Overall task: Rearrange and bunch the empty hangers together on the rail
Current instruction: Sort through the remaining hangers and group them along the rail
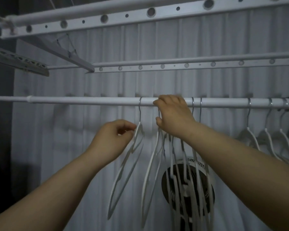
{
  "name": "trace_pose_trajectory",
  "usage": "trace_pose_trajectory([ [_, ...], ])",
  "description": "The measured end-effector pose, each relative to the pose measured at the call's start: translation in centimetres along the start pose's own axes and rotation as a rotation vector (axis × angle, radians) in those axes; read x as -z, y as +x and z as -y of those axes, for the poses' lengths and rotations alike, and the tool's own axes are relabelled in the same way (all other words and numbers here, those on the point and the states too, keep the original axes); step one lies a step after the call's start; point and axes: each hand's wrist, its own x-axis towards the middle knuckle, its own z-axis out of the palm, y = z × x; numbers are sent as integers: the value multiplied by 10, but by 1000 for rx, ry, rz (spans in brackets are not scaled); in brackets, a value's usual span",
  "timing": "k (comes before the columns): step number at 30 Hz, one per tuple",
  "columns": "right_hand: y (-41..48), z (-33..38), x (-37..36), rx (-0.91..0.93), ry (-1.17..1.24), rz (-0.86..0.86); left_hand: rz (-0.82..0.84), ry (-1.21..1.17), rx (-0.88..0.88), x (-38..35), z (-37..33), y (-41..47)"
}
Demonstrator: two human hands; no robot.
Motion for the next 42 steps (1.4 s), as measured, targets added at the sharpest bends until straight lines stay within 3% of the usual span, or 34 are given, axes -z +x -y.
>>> trace_pose_trajectory([
  [6, -39, -1, 35, -63, -53, 27, 112, -116, -100, 11, -20, -29],
  [11, -68, 3, 47, -229, 14, 204, 211, -102, -159, 13, -27, -65],
  [14, -92, 9, 46, -239, -24, 203, 250, -116, -196, 10, -29, -88],
  [22, -172, 6, 67, -228, -62, 229, 169, -147, -256, -23, -35, -130],
  [26, -198, -11, 96, -295, -48, 145, 74, -47, -401, -28, -61, -139],
  [33, -252, -78, 126, -385, -60, 92, 163, -182, -415, -59, -123, -143],
  [39, -300, -177, 155, -443, -110, 38, 194, -245, -344, -149, -177, -146],
  [42, -326, -241, 170, -489, -130, 12, 210, -235, -396, -199, -216, -146],
])
